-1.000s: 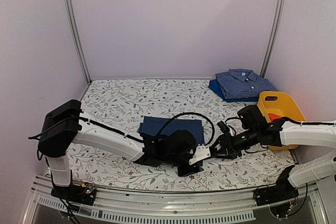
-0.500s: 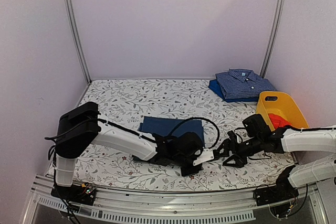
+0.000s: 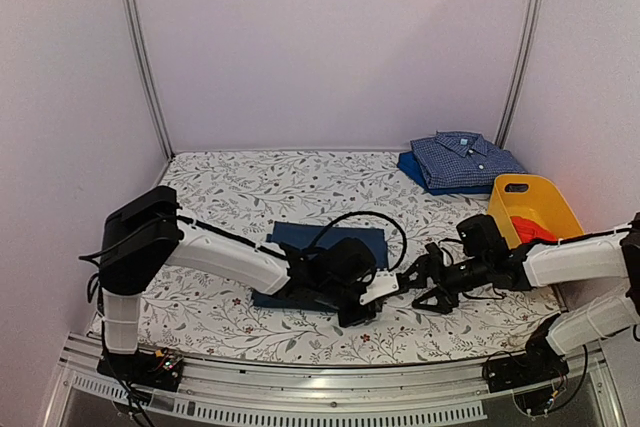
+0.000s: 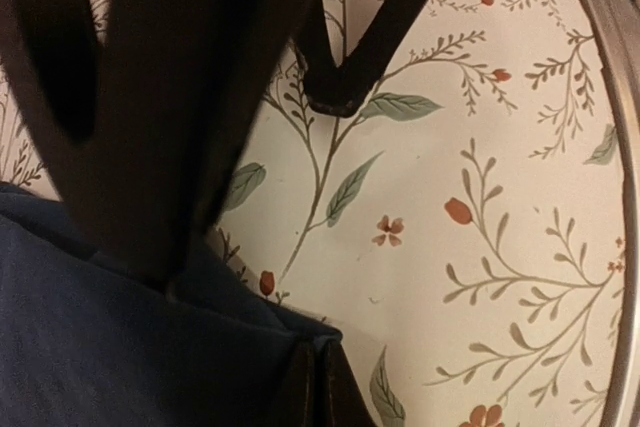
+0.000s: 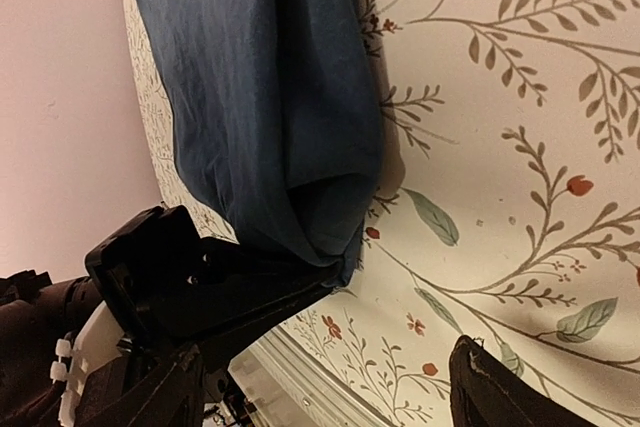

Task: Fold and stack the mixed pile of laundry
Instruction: Pick up the square-folded T-shirt from the center of the board, then pass from the left arm to the right

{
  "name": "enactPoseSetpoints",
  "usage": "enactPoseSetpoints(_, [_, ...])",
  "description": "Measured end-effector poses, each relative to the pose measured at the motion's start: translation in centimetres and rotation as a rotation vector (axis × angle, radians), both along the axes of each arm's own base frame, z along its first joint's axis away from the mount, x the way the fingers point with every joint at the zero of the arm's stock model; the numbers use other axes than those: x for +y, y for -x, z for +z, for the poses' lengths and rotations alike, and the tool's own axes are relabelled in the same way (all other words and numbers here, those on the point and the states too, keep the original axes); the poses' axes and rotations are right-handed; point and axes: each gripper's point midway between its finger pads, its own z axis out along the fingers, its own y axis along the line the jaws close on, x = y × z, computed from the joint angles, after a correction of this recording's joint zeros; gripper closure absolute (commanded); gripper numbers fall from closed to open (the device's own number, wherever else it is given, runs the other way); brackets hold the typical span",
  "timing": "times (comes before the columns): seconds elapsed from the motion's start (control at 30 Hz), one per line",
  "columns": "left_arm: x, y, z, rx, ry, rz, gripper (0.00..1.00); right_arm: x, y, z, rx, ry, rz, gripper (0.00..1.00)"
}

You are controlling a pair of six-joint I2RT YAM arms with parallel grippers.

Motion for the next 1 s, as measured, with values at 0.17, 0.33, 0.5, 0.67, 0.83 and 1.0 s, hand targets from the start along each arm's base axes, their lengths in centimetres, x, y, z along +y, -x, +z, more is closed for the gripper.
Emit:
enactPoseSetpoints(0.17, [-0.6, -0.4, 3.2, 0.005, 0.084, 0.008, 1.00, 1.4, -0.7, 1.0, -0.008, -0.079, 0.002, 0.09])
enactPoseSetpoints(0.33, [-1.0, -1.1, 5.8, -0.003, 0.153, 0.022, 1.00, 2.6, -1.7, 1.5, -0.006, -0.140, -0.019, 0.09])
enactPoseSetpoints(0.5, [-1.1, -1.1, 6.0, 0.005, 0.165, 0.022, 1.00, 3.9, -3.2, 1.5, 0.018, -0.169, -0.035, 0.13])
enactPoseSetpoints(0.67, [-1.1, -1.0, 6.1, 0.008, 0.169, 0.018, 1.00, 5.0, -4.6, 1.1, 0.043, -0.183, -0.051, 0.28])
enactPoseSetpoints(0.83, [-0.6, -0.6, 6.5, 0.013, 0.179, 0.010, 1.00, 6.0, -5.9, -0.1, 0.075, -0.183, -0.068, 0.33])
enactPoseSetpoints(1.0, [-0.5, -0.4, 7.0, 0.015, 0.194, 0.001, 1.00, 7.0, -7.2, -1.6, 0.104, -0.178, -0.079, 0.39])
